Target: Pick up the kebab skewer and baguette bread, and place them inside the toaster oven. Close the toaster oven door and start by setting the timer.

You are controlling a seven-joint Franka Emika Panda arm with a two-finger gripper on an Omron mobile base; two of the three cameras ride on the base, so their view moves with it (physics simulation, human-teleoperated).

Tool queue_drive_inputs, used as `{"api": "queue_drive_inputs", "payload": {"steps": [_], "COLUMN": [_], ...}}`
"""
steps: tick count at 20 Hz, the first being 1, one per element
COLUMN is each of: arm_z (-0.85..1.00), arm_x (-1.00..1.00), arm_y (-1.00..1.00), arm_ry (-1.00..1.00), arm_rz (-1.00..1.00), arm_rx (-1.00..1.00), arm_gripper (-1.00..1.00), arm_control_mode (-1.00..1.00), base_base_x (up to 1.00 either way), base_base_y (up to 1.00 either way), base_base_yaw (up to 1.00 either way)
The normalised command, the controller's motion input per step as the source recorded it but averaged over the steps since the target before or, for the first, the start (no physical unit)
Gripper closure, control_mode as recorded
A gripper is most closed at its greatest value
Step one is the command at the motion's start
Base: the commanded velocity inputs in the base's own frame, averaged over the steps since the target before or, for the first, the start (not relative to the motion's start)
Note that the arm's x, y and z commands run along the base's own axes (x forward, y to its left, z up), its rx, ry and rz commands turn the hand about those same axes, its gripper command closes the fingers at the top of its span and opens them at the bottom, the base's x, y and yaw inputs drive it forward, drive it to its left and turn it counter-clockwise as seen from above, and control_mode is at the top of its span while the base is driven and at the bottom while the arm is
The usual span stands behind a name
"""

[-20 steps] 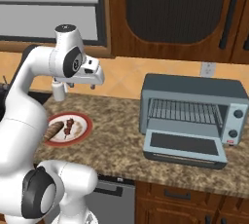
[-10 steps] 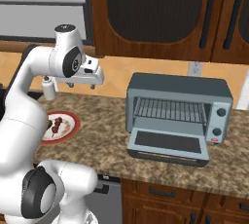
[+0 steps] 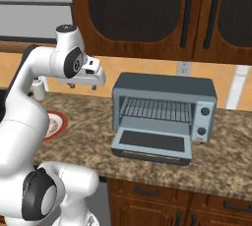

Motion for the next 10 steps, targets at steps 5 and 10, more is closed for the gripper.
{"api": "queue_drive_inputs", "payload": {"steps": [5, 10], "arm_z": [0.00, 0.00], "arm_x": [0.00, 0.00], "arm_y": [0.00, 0.00], "arm_ry": [0.00, 0.00], "arm_rz": [0.00, 0.00], "arm_rx": [0.00, 0.00], "arm_gripper": [-1.00, -1.00], "arm_control_mode": [1.00, 1.00], "base_base_x": [0.14, 0.05], "base_base_y": [-0.38, -0.11], "base_base_yaw": [0.00, 0.00]}}
